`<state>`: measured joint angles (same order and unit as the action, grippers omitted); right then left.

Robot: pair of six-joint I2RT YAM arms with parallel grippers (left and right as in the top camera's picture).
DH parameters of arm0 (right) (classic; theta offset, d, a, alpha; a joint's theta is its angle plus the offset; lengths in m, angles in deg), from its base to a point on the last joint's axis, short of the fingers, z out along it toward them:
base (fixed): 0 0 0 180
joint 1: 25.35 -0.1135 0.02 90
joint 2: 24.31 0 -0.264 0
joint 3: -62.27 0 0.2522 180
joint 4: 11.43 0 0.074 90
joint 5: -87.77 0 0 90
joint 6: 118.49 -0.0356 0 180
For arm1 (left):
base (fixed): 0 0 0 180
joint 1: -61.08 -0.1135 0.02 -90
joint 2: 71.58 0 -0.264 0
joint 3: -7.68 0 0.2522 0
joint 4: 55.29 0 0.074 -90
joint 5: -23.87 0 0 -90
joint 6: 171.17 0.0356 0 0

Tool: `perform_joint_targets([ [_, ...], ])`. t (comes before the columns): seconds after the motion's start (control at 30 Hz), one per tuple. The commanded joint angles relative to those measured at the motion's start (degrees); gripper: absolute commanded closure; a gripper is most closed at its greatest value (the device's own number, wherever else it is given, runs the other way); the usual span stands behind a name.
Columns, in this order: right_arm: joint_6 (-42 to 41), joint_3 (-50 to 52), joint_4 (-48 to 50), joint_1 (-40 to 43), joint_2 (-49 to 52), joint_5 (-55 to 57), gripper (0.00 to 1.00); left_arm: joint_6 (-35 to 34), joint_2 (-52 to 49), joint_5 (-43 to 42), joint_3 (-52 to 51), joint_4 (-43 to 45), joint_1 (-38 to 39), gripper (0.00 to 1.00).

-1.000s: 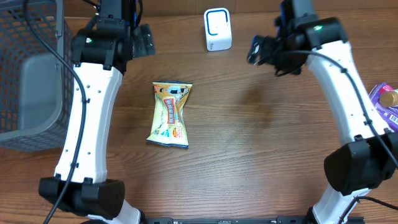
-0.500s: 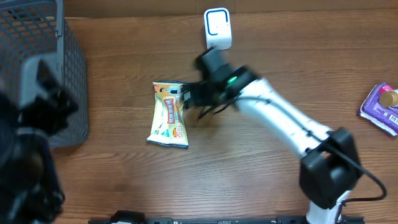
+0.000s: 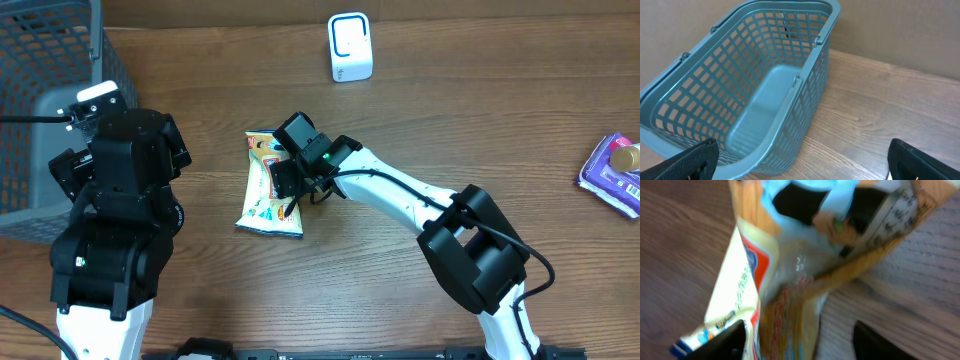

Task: Scan the item barcode

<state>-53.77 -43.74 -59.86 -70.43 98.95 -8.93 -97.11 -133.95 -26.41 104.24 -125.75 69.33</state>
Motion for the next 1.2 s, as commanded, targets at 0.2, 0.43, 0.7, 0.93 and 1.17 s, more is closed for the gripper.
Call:
perform_joint_targets([
  [0.2, -6.60, 0.31, 3.23, -0.31, 8.28, -4.59, 0.36, -2.47, -7.34, 1.36, -0.59, 0.20, -0.09, 0.00],
  [0.43, -5.73, -0.44, 3.43, -0.17, 8.33, -8.96, 0.96, -2.27, -11.56, 1.36, -0.59, -0.09, -0.09, 0.00],
  [0.7, -5.40, -0.50, -17.29, 5.97, -5.46, -9.42, 0.96, -2.54, -14.51, 0.39, -0.59, -0.20, -0.09, 0.00],
  [0.93, -5.14, -0.50, -35.36, 17.20, -17.73, -8.09, 0.96, -2.51, -16.83, -10.54, -0.59, -0.20, -0.09, 0.00],
  [1.17, -24.20, -0.44, -42.12, 24.15, -22.47, -38.05, 0.96, -2.54, -20.26, -20.20, -0.59, -1.05, -0.09, 0.00],
])
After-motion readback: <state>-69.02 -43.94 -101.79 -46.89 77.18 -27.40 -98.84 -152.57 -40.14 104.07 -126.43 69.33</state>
